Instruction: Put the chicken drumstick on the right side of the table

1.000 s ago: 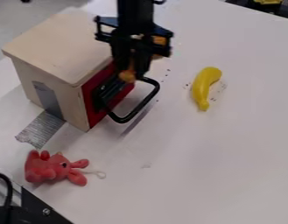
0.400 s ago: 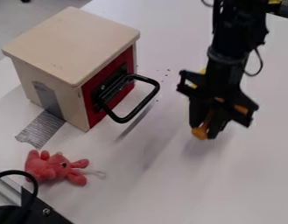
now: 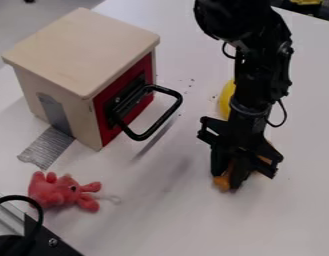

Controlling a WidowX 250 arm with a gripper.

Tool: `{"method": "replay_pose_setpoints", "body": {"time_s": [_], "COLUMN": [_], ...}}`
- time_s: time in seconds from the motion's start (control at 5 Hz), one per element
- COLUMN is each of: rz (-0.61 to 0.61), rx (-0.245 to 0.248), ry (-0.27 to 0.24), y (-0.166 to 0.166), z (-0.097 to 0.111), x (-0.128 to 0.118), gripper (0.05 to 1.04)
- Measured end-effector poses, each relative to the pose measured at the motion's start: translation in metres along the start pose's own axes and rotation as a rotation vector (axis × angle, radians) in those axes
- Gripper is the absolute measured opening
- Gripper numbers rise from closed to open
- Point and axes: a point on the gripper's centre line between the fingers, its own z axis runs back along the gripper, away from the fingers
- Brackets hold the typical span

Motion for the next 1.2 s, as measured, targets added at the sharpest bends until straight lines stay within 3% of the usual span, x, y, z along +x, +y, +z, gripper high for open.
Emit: {"method": "replay_pose_setpoints", "body": {"time_s": [0.2,0.6,1.0,1.2], "rz": [-0.006,-0.005,0.032,0.035], "rx": [0.000,0.031,0.008,0.003], "ry": [0.006,0.013,-0.096,-0.117], "y": [-0.001,-0.003,-0.002,-0.001], "z": [-0.002,0.004,0.056,0.064], "x": [0.000,-0.009,-0.024,-0.028], "gripper": [0.387,0.959,1.000,1.000]}}
